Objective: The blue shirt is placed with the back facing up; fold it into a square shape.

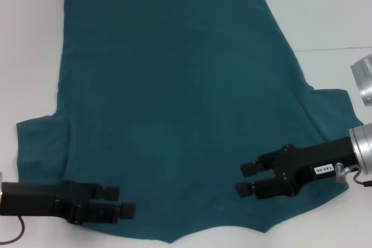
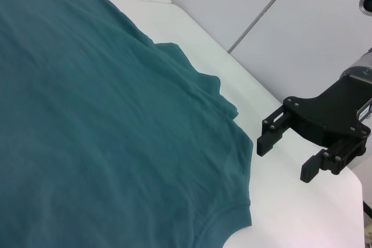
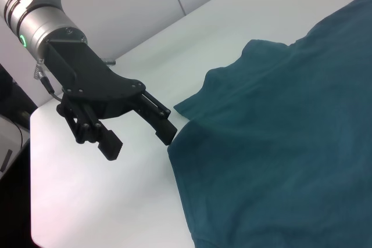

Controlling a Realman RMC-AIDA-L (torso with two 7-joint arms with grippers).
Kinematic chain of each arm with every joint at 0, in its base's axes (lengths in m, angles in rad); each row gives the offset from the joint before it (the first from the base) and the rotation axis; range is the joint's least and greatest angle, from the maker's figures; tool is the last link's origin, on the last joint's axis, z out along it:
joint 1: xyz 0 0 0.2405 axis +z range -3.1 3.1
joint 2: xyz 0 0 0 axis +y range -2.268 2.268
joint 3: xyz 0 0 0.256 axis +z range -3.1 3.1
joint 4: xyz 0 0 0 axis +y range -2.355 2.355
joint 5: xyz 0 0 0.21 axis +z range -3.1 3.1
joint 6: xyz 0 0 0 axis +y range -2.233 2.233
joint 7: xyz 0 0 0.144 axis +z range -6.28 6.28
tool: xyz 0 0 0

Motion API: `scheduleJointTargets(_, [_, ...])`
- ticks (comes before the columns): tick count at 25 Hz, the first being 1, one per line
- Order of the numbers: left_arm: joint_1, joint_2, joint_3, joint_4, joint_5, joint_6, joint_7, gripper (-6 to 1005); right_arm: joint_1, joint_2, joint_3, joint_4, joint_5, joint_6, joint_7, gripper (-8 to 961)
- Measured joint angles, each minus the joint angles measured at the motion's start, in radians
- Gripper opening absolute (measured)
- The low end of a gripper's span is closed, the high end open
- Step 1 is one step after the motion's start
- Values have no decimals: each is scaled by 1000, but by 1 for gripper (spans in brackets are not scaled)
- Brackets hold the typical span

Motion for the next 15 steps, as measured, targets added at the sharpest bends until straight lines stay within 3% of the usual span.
scheduleJointTargets(15, [-1, 0, -19, 0, -4, -5, -31, 823, 1, 0, 16, 0, 5, -4, 6, 609])
